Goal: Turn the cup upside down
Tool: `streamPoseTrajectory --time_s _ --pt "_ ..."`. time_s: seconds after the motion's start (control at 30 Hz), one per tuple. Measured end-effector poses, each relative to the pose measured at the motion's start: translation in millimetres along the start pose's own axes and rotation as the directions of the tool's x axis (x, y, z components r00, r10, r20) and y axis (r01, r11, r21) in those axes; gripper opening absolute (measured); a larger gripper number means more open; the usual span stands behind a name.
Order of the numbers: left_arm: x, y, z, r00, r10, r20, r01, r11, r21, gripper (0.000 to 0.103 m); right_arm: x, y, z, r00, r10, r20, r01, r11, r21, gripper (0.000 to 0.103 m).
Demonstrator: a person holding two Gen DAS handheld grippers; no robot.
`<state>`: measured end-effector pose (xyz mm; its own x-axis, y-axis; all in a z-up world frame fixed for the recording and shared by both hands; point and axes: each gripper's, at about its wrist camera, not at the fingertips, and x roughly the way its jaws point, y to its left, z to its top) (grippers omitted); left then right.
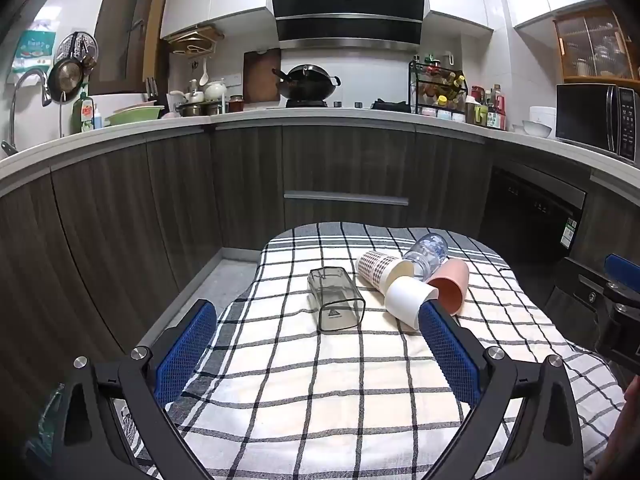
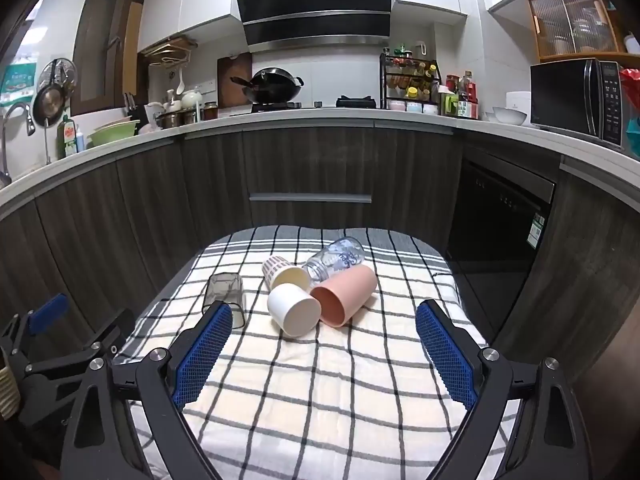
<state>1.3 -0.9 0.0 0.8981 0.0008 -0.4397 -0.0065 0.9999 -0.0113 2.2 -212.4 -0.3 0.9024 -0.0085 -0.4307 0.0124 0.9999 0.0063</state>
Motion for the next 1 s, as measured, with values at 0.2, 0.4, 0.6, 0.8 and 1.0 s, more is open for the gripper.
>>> streamPoseTrajectory --time_s 0.2,0.4,0.6,0.8,1.0 --pt "0.2 -2.2 -2.9 1.0 -0.001 0.008 0.001 1.0 -0.001 0.103 -1.5 -0.1 0.4 1.0 0.001 0.003 -0.001 1.0 0.007 0.093" --pt "-0.4 -3.3 -5.0 1.0 0.002 0.014 -0.002 1.0 0.0 0.103 -1.6 0.1 -0.2 1.0 0.004 0.003 -0.004 1.0 0.008 0.093" --pt "-0.8 -0.2 -2.6 1.0 -0.002 0.013 0.002 1.0 -0.004 0.103 -1.9 0.3 -0.6 1.0 0.004 0.005 -0.004 1.0 0.009 0.093" --pt "-0.1 0.6 -3.2 1.0 -0.003 0.011 0.003 1.0 -0.006 0.103 -2.3 0.0 -0.8 1.0 0.005 0.004 -0.005 1.0 0.01 0.093" --pt "-0.2 0.5 -3.0 1.0 -0.002 0.011 0.002 1.0 -0.007 0.103 -2.3 -1.3 -1.6 1.0 0.004 0.003 -0.004 1.0 0.013 0.093"
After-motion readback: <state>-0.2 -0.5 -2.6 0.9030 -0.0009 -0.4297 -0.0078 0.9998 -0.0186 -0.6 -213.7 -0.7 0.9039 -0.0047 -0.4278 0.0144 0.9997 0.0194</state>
